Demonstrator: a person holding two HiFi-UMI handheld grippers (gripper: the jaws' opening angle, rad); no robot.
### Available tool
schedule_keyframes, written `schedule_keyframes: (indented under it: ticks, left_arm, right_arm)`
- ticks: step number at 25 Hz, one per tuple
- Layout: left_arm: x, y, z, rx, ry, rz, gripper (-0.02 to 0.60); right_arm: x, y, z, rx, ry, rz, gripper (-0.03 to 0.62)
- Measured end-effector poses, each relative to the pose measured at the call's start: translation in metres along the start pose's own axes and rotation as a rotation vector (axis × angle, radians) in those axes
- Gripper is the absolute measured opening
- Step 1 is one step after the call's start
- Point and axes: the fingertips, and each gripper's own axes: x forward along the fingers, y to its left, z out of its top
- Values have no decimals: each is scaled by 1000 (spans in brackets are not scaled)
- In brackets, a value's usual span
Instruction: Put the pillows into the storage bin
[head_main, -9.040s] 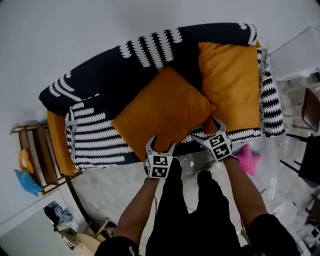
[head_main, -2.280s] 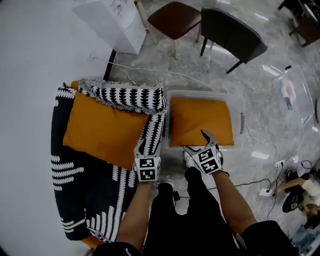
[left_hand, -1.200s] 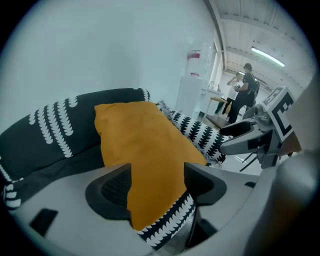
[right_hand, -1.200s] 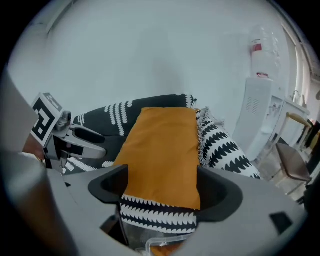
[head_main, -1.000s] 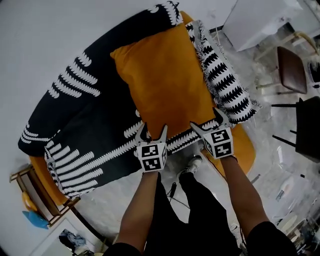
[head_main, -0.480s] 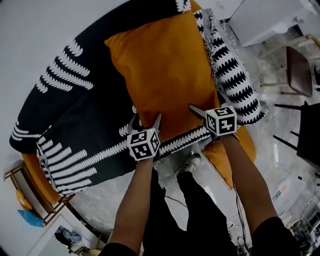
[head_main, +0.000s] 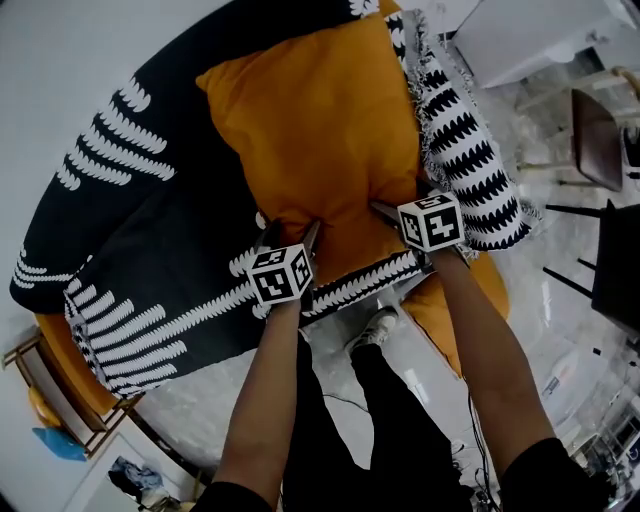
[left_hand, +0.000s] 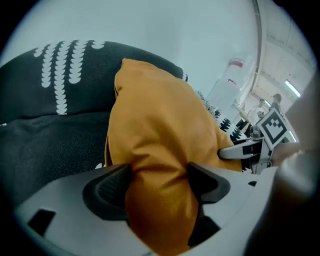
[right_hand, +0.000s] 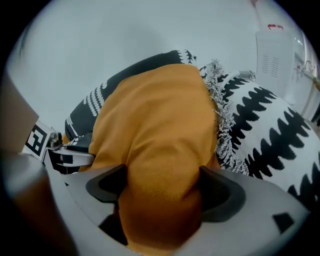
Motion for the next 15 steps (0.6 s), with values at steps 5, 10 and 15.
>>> schedule_keyframes:
  ticks: [5, 10, 15]
  left_arm:
    - [0, -8, 2, 41, 5, 8, 276]
    - [-11, -15, 11, 54, -4, -15, 172]
    - [-38, -29, 17, 78, -53, -21, 87]
  right_arm:
    - [-5, 10, 0, -40, -7, -28, 365]
    - [-19, 26, 6, -87, -1, -25, 225]
    - [-43, 44, 5, -60, -47, -8, 142]
